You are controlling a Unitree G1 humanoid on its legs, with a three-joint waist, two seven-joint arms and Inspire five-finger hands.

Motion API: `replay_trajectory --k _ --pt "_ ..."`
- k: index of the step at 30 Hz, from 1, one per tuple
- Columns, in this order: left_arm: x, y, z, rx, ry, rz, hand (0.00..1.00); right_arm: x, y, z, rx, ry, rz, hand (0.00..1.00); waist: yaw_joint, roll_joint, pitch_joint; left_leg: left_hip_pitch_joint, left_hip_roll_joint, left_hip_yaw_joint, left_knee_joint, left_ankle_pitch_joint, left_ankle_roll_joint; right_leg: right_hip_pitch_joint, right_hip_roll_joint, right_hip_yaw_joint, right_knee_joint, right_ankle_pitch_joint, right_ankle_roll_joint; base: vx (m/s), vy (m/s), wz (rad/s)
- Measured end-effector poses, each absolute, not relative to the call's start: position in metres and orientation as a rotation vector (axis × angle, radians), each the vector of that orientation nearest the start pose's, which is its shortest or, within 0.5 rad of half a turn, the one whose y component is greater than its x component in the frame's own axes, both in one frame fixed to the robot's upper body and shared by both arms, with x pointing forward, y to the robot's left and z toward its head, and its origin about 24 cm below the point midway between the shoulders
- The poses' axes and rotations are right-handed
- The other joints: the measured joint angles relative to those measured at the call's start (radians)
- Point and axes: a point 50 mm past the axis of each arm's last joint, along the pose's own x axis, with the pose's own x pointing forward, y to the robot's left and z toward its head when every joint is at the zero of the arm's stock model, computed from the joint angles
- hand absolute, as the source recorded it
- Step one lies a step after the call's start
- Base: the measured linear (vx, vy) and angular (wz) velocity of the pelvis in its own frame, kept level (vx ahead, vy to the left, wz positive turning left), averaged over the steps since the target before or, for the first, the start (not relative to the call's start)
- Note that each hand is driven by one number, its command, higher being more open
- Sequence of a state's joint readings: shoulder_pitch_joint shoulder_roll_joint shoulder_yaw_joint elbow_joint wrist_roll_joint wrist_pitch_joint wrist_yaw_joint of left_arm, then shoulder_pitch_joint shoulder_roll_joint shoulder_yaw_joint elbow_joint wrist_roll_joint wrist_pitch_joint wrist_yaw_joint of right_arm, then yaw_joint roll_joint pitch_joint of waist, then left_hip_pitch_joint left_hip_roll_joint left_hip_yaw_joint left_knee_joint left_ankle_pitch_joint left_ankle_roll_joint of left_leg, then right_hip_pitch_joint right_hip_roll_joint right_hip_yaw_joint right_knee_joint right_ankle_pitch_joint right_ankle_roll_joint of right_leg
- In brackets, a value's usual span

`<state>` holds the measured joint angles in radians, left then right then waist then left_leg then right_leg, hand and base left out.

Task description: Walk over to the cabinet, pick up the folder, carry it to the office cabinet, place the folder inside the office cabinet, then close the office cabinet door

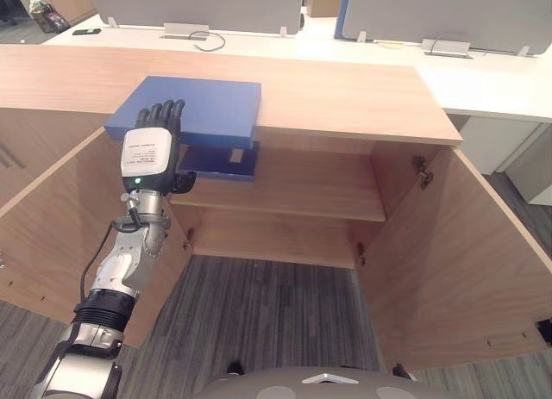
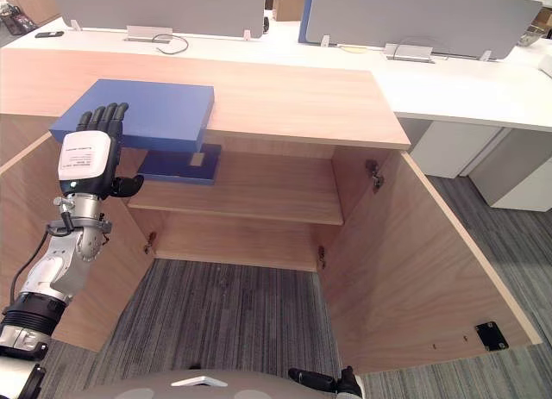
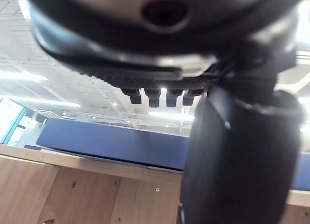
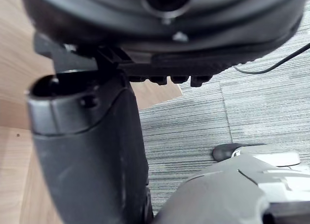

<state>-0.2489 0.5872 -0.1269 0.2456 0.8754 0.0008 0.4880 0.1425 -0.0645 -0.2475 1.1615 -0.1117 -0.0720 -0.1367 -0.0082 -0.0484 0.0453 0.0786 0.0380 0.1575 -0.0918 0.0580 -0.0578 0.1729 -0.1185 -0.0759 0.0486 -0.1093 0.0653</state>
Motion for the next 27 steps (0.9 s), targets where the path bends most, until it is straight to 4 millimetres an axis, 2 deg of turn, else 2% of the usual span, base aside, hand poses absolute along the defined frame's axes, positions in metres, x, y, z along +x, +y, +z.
replay_trajectory --k 9,10,18,21,24,27 --pt "0.300 0.242 0.112 1.476 -0.402 0.327 1.00 0.044 -0.210 -0.170 -0.076 1.227 -0.370 1.00 -0.004 -0.002 -0.001 -0.001 -0.010 0.000 0.000 0.001 0.003 0.006 -0.008 0.000 -0.018 -0.005 -0.010 -0.01 -0.006 0.00" --pt "0.302 0.243 0.112 1.502 -0.404 0.307 0.00 0.043 -0.210 -0.170 -0.065 1.229 -0.382 1.00 -0.003 -0.003 -0.002 -0.001 -0.013 0.002 0.000 0.003 0.006 0.006 -0.010 0.000 -0.018 -0.007 -0.013 0.00 0.000 0.00" --pt "0.311 0.258 0.114 1.563 -0.354 0.310 0.00 0.042 -0.208 -0.171 -0.034 1.233 -0.409 1.00 -0.018 -0.010 -0.005 0.004 -0.019 0.012 0.001 0.004 0.007 0.009 -0.015 0.001 -0.019 -0.004 -0.019 0.00 -0.004 0.00" --pt "0.313 0.257 0.119 1.563 -0.380 0.332 0.00 0.040 -0.208 -0.171 -0.023 1.241 -0.422 1.00 -0.019 -0.011 -0.005 0.016 -0.018 0.022 0.001 0.004 0.007 0.021 -0.014 0.002 -0.030 0.006 -0.035 -0.05 -0.024 -0.08" --pt "0.318 0.253 0.131 1.569 -0.430 0.358 0.00 0.039 -0.207 -0.172 -0.017 1.247 -0.426 1.00 -0.020 -0.015 -0.007 0.018 -0.018 0.025 0.000 0.003 0.006 0.022 -0.016 0.003 -0.034 0.007 -0.036 -0.09 -0.019 -0.08" --pt "0.319 0.255 0.132 1.573 -0.412 0.362 0.00 0.038 -0.207 -0.172 -0.008 1.248 -0.435 1.00 -0.024 -0.016 -0.006 0.019 -0.018 0.026 0.000 -0.003 0.005 0.020 -0.017 0.003 -0.035 0.001 -0.044 -0.10 -0.019 -0.04"
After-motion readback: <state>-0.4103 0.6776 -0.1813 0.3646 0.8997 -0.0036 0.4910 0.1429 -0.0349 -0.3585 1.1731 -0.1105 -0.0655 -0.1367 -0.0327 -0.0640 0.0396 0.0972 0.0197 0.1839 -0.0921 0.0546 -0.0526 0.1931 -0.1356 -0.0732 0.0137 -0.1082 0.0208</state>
